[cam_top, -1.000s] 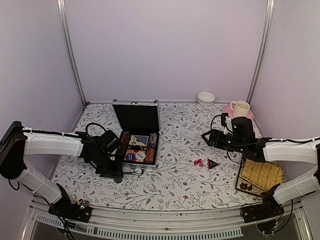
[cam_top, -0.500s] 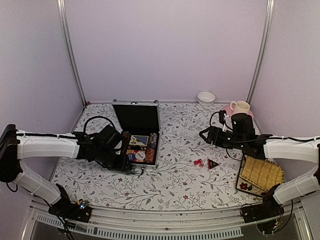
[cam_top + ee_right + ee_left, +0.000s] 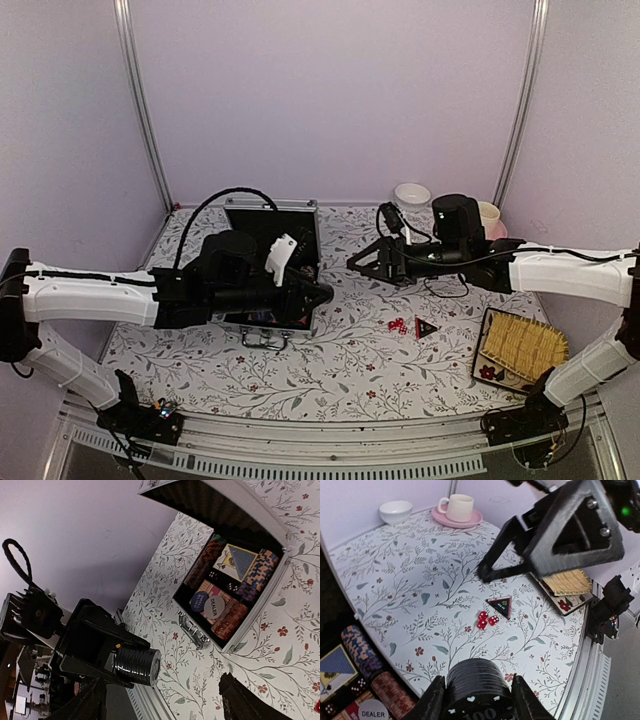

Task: Pack up texas hold em set

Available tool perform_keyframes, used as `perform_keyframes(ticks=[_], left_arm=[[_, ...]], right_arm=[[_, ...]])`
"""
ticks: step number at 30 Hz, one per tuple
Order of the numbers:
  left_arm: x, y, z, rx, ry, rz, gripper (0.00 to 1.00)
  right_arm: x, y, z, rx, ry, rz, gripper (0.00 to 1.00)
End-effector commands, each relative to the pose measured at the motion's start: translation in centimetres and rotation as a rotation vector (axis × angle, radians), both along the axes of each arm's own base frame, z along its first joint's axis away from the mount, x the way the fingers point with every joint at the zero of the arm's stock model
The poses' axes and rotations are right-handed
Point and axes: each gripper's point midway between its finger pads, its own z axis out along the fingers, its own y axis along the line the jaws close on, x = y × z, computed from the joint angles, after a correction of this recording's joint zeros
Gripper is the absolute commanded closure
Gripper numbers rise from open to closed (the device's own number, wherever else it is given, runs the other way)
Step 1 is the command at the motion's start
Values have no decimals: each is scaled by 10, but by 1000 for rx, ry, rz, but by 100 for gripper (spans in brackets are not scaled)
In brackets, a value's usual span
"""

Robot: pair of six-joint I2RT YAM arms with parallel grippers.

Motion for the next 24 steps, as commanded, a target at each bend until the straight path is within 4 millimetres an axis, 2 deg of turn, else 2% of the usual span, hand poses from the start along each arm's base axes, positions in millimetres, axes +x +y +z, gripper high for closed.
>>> perform_keyframes(ticks=[1, 7, 14, 19, 24], left_arm=[[-18, -29, 35, -46, -179, -105, 84], [-21, -34, 37, -13, -231, -132, 84], [-23, -37, 27, 7, -216, -147, 84], [-23, -34, 26, 13, -227, -122, 85], [-21, -32, 22, 32, -228, -103, 86]], right_arm=[[-32, 28, -1, 36, 92, 207, 21], [-40, 39, -6, 39, 133, 265, 23], [-45, 49, 1, 53, 130, 308, 28], [-53, 63, -15, -18, 164, 332, 34], [-58, 74, -21, -80, 149, 343, 39]])
